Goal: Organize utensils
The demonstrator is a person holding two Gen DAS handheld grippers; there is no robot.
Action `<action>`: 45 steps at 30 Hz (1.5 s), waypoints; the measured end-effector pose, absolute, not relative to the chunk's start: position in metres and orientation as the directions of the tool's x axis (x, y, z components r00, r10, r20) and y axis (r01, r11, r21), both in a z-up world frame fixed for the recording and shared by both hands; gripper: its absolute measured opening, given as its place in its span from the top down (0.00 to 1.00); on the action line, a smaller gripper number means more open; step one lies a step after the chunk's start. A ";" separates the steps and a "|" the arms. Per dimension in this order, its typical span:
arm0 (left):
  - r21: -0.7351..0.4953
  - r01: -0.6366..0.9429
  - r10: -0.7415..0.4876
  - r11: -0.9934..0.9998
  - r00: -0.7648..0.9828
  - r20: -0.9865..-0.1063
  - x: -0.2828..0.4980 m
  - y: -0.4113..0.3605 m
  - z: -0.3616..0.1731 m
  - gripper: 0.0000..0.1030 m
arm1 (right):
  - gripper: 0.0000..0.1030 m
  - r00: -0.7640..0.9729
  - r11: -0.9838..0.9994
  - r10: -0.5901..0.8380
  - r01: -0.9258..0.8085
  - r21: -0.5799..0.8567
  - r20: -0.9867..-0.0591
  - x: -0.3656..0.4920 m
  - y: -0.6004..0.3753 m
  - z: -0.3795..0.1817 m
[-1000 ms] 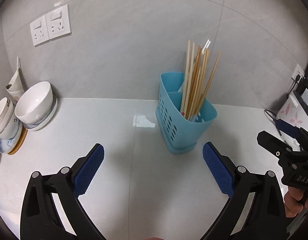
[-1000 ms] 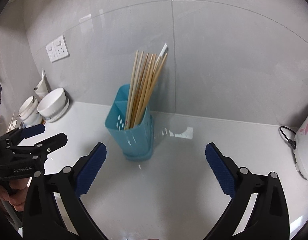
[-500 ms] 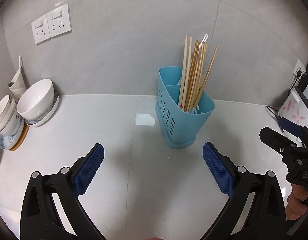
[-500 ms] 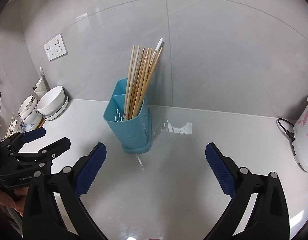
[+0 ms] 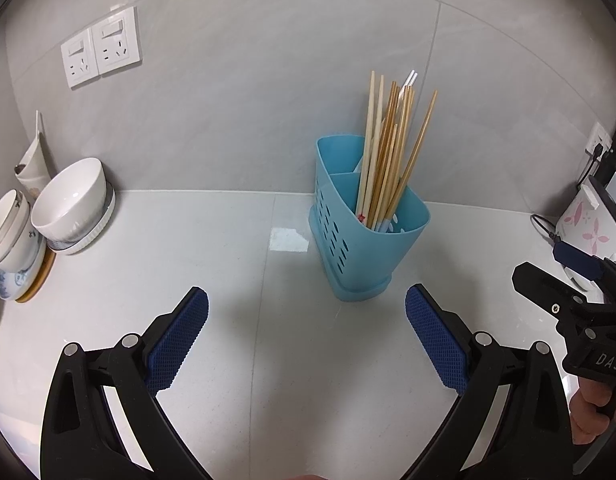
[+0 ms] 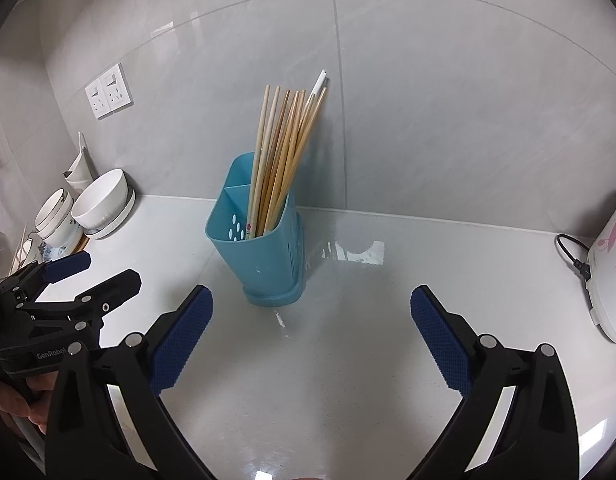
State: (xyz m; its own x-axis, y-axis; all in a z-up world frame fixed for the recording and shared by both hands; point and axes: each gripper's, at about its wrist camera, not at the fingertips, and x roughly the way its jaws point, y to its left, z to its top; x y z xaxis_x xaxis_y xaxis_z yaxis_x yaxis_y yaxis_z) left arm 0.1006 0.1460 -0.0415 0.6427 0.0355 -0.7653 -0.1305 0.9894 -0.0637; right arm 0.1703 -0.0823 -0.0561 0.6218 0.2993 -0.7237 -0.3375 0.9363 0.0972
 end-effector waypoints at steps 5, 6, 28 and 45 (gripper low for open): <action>-0.066 -0.135 0.037 0.989 0.643 -0.765 0.101 0.145 -0.041 0.06 | 0.08 0.622 0.938 0.295 -0.333 0.096 -0.725 0.171 -0.082 -0.056; -0.065 -0.134 0.037 0.989 0.643 -0.765 0.101 0.145 -0.042 0.06 | 0.08 0.623 0.938 0.294 -0.333 0.095 -0.725 0.171 -0.082 -0.056; -0.070 -0.130 0.031 0.989 0.646 -0.763 0.101 0.140 -0.039 0.06 | 0.08 0.623 0.940 0.291 -0.325 0.098 -0.726 0.172 -0.083 -0.056; -0.064 -0.130 0.038 0.989 0.656 -0.754 0.099 0.137 -0.037 0.06 | 0.08 0.622 0.940 0.292 -0.326 0.099 -0.727 0.171 -0.083 -0.054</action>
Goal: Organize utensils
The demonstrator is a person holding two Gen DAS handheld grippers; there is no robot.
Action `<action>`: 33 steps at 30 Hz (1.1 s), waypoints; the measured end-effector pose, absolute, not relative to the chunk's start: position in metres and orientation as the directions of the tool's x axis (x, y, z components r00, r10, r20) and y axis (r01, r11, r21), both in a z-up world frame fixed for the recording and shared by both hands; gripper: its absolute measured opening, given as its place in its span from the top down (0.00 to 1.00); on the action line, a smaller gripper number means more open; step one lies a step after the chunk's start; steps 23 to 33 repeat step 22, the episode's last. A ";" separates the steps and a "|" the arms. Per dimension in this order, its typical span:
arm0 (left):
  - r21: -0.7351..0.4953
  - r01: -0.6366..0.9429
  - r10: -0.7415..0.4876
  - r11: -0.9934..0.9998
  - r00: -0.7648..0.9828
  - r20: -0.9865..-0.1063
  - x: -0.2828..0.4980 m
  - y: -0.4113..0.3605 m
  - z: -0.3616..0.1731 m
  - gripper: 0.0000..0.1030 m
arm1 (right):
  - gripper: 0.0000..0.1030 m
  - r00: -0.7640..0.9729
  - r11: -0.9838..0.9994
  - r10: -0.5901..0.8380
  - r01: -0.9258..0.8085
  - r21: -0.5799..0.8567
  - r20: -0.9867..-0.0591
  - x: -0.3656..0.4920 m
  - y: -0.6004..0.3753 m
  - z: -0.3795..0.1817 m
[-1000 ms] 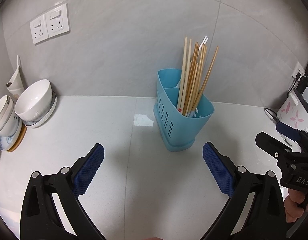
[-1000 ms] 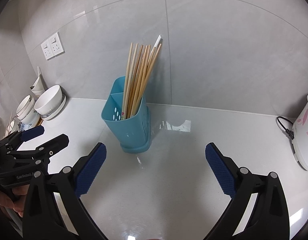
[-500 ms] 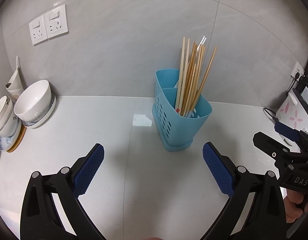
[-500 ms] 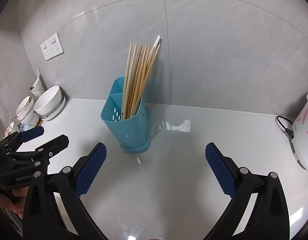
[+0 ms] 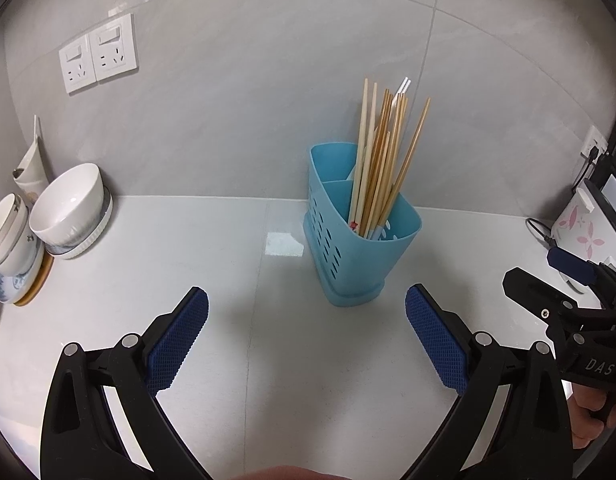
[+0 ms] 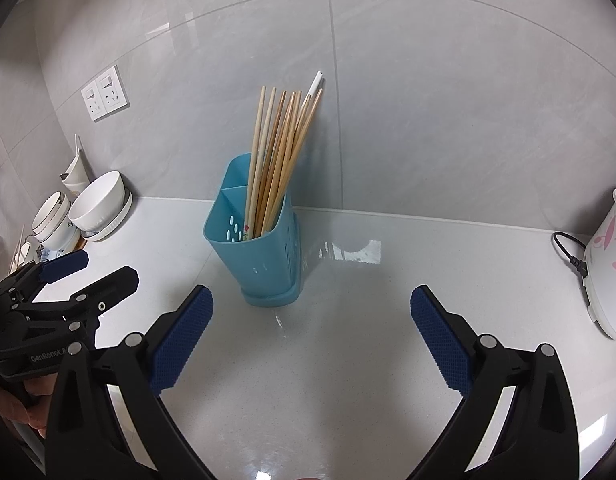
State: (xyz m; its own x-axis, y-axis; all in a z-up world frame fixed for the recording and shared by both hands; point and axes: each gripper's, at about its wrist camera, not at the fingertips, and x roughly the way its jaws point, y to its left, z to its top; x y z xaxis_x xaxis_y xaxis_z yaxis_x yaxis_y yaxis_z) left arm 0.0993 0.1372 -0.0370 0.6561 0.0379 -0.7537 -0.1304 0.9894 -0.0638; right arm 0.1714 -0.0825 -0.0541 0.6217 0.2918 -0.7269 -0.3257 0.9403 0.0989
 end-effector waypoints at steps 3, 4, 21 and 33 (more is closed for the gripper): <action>-0.059 -0.128 0.040 0.990 0.655 -0.754 0.100 0.137 -0.037 0.06 | 0.08 0.622 0.940 0.292 -0.325 0.099 -0.727 0.171 -0.083 -0.054; -0.058 -0.128 0.041 0.990 0.655 -0.754 0.100 0.137 -0.037 0.06 | 0.08 0.621 0.940 0.292 -0.325 0.099 -0.727 0.172 -0.082 -0.054; -0.062 -0.112 0.027 0.992 0.655 -0.755 0.100 0.133 -0.038 0.06 | 0.08 0.618 0.940 0.292 -0.325 0.101 -0.730 0.172 -0.085 -0.055; -0.059 -0.110 0.028 0.992 0.655 -0.755 0.100 0.132 -0.039 0.06 | 0.08 0.616 0.940 0.294 -0.326 0.103 -0.731 0.173 -0.086 -0.055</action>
